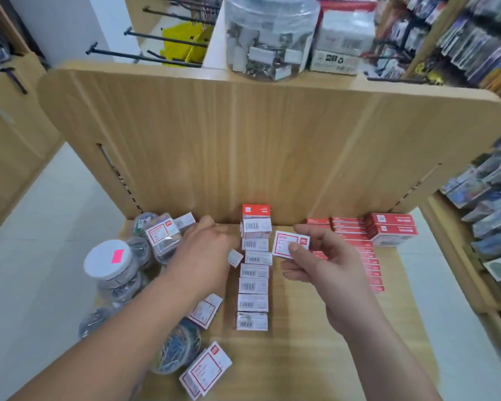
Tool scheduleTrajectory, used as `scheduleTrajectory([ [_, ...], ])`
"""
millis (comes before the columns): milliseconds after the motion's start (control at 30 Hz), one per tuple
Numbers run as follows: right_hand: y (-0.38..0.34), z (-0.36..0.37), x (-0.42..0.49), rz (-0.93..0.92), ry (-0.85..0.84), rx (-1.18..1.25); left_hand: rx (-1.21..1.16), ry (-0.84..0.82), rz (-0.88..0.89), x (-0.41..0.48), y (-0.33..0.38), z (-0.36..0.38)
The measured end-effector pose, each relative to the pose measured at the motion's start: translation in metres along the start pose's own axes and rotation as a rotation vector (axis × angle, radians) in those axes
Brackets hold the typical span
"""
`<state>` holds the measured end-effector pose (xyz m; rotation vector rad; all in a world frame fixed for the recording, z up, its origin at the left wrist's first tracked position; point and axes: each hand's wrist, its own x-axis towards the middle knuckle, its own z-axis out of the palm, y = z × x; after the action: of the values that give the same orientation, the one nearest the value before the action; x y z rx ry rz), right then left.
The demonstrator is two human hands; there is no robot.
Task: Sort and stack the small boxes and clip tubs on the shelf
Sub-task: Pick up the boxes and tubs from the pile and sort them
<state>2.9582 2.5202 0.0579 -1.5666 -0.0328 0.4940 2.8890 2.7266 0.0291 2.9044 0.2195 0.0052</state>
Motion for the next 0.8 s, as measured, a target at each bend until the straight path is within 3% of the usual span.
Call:
scheduleTrajectory([
  [100, -0.002, -0.003, 0.000, 0.003, -0.005, 0.006, 0.035, 0.019, -0.024, -0.007, 0.003, -0.021],
  [167, -0.003, -0.005, -0.002, -0.003, -0.036, 0.041, -0.017, 0.130, -0.039, -0.017, 0.004, -0.030],
  [267, -0.003, -0.006, -0.006, 0.010, -0.105, 0.117, -0.364, 0.263, -0.161, -0.035, 0.006, -0.033],
  [400, 0.005, -0.003, -0.011, -0.083, -0.051, 0.087, -0.665, 0.253, -0.263, -0.050, 0.006, -0.025],
  [600, 0.037, 0.021, -0.003, -0.116, 0.009, -0.054, -0.559, 0.236, -0.312, -0.068, 0.007, -0.014],
  [800, 0.048, 0.035, -0.003, -0.161, 0.064, -0.042, -0.657, 0.246, -0.365, -0.077, 0.003, -0.014],
])
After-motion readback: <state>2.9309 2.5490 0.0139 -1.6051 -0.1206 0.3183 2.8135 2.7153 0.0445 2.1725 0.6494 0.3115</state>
